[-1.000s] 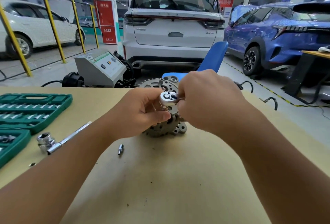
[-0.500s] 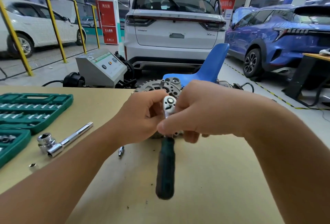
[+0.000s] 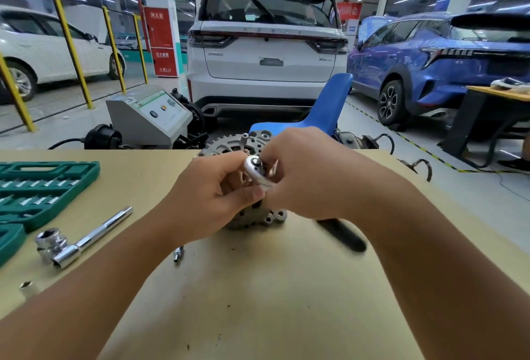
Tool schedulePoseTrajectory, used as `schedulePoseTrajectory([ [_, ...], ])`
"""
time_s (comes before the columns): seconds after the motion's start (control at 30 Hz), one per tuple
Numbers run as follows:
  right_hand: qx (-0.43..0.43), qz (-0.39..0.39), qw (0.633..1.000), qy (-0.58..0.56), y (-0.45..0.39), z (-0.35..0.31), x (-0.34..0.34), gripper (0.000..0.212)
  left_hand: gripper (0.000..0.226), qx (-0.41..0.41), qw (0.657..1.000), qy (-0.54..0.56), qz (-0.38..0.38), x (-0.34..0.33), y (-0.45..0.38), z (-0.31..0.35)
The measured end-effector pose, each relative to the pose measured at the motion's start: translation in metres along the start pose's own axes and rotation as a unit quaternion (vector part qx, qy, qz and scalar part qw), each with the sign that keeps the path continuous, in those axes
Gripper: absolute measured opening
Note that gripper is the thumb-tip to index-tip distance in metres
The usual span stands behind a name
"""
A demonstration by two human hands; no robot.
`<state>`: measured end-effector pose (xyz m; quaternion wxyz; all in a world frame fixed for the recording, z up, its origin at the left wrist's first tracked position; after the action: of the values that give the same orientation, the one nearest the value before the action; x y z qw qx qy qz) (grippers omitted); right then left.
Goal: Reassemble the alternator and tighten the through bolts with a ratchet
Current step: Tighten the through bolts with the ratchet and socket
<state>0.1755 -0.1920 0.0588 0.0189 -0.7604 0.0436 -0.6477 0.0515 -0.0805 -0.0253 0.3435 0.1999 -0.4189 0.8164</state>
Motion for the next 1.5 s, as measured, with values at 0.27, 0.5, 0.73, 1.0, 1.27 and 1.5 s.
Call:
schedulePoseTrajectory([
  [0.27,-0.025,-0.06,0.998,0.023,0.003,0.006,0.003,0.03,0.01,0.0,0.993,-0.111,0.044,-0.007,0.001,0.012],
  [0.5,-0.016,0.021,1.0,0.017,0.0,0.006,0.006,0.017,0.033,0.005,0.999,-0.033,0.004,0.003,0.002,0.005],
  [0.73,0.037,-0.02,0.999,-0.009,0.003,-0.01,-0.001,0.033,0.004,-0.024,0.999,-0.01,0.046,0.016,0.006,0.003],
  [1.0,0.034,0.007,0.999,-0.027,-0.002,-0.003,-0.001,0.02,0.031,0.006,0.998,0.048,0.038,0.017,0.009,-0.009],
  [1.27,0.039,-0.01,0.998,-0.038,0.001,0.002,0.007,0.023,0.028,-0.019,1.0,-0.012,0.004,0.015,0.007,0.0],
  [1.5,0.029,-0.038,0.998,-0.031,0.0,0.009,0.006,0.024,0.043,-0.015,0.983,-0.181,-0.025,0.023,0.01,0.004],
])
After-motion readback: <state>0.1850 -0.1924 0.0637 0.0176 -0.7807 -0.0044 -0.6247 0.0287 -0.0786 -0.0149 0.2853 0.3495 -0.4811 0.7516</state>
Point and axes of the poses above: each hand's wrist, its own y-axis away from the middle knuckle, its own x-axis out of the back of the hand, z = x × y, the point moved 3 cm from there along -y, towards the middle knuckle, and after that the axes turned 7 degrees about -z, right-handed, at the moved point
